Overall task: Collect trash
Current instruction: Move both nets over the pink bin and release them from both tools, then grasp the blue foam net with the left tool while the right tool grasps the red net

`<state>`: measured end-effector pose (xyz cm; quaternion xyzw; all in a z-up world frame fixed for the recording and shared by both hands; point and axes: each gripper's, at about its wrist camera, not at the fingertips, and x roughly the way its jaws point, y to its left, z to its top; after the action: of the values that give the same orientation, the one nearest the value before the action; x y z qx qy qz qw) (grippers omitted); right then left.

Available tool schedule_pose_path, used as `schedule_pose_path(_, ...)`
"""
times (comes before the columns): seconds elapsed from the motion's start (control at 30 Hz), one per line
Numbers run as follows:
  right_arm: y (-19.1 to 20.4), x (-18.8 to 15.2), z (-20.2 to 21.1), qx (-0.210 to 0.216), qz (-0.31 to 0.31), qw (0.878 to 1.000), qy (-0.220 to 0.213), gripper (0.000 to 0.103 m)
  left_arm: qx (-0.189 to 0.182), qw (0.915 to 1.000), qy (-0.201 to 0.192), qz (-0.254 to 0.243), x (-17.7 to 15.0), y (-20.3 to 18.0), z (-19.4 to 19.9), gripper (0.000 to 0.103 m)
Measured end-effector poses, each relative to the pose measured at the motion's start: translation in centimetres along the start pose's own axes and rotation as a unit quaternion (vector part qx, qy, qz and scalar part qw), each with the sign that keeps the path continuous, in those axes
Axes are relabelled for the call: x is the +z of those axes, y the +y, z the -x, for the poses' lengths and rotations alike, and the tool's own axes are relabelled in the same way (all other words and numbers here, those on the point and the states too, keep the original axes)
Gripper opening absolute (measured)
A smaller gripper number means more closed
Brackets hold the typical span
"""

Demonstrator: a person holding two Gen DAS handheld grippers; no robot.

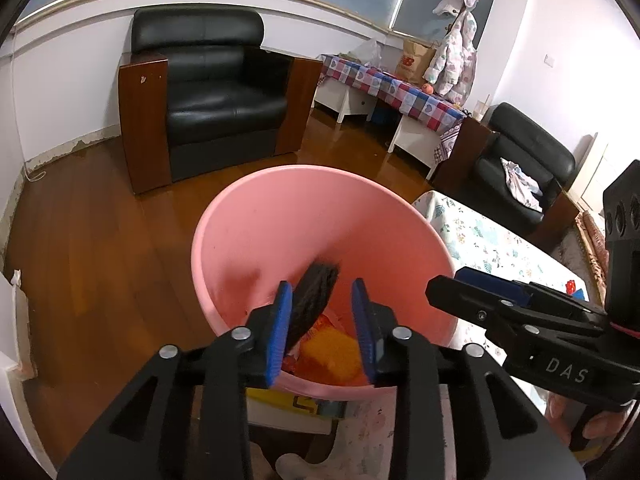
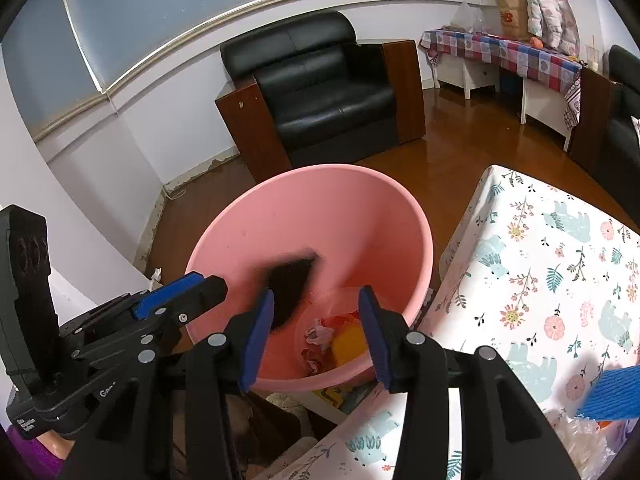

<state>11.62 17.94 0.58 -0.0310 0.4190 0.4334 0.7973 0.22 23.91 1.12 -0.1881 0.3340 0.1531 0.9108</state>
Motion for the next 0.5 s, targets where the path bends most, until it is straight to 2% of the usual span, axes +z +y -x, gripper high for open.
schedule_pose_path(0.27, -0.7, -1.2, 2.3, 0.002, -0.004, 1.0, -0.016, 0.044, -0.013, 0.9999, -0.002, -0.008, -0.2, -1.4, 0.6, 0.034)
schedule_pose_path(0.5, -1.7, -3.9, 6.4, -0.006, -0.019, 0.999, -0.032, 0.044, -0.04, 0.9985, 0.006, -0.037, -1.5, -5.2, 1.5, 0.034)
